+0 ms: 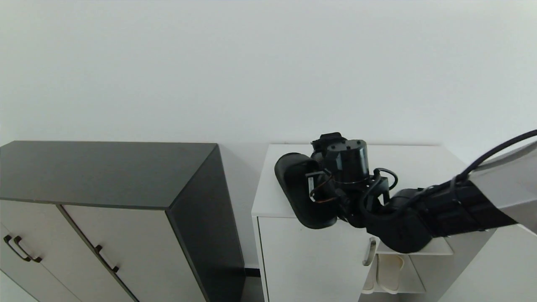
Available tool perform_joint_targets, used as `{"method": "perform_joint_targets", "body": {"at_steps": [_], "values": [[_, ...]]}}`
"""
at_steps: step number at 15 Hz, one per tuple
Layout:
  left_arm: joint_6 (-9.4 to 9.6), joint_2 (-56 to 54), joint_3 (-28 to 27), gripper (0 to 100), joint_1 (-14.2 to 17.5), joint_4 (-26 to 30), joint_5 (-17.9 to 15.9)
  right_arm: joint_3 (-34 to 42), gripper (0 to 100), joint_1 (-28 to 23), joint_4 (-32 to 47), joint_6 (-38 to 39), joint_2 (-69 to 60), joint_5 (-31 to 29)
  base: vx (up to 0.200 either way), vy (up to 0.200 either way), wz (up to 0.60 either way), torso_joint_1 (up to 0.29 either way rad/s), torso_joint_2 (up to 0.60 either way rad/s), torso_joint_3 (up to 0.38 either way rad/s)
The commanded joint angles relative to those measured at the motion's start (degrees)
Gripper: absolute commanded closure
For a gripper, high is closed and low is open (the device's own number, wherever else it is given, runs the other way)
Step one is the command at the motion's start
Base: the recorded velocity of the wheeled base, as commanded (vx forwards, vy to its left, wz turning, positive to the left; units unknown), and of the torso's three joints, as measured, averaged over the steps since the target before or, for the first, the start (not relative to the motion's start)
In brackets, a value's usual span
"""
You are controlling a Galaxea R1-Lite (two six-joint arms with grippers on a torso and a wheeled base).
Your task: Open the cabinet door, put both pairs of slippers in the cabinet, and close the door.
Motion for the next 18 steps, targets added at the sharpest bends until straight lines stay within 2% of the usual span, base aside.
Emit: {"method": "perform_joint_targets", "body": {"at_steps": [1, 4, 5, 8, 18], "values": [[0.01, 0.0, 0.0, 100, 0.0, 0.0, -0.1, 12.3, 100, 4.4, -0.5, 0.0, -13.1, 0.0, 0.000, 0.000, 0.00, 0.000, 0.00, 0.000], [0.01, 0.0, 0.0, 100, 0.0, 0.0, -0.1, 24.0, 100, 4.8, -0.7, 0.7, -21.8, 4.5, 0.000, 0.000, 0.00, 0.000, 0.00, 0.000], [0.01, 0.0, 0.0, 100, 0.0, 0.0, -0.1, 25.8, 100, 4.8, -1.3, 1.6, -22.3, 5.6, 0.000, 0.000, 0.00, 0.000, 0.00, 0.000], [-0.08, 0.0, 0.0, 100, 0.0, 0.0, -0.1, 25.9, 100, 4.8, -1.9, 1.6, -22.2, 5.6, 0.000, 0.000, 0.00, 0.000, 0.00, 0.000], [0.01, 0.0, 0.0, 100, 0.0, 0.0, -0.2, 26.4, 100, 5.1, -2.0, 1.4, -21.9, 5.6, -0.200, 0.000, 0.00, 0.002, 0.00, 0.003]]}}
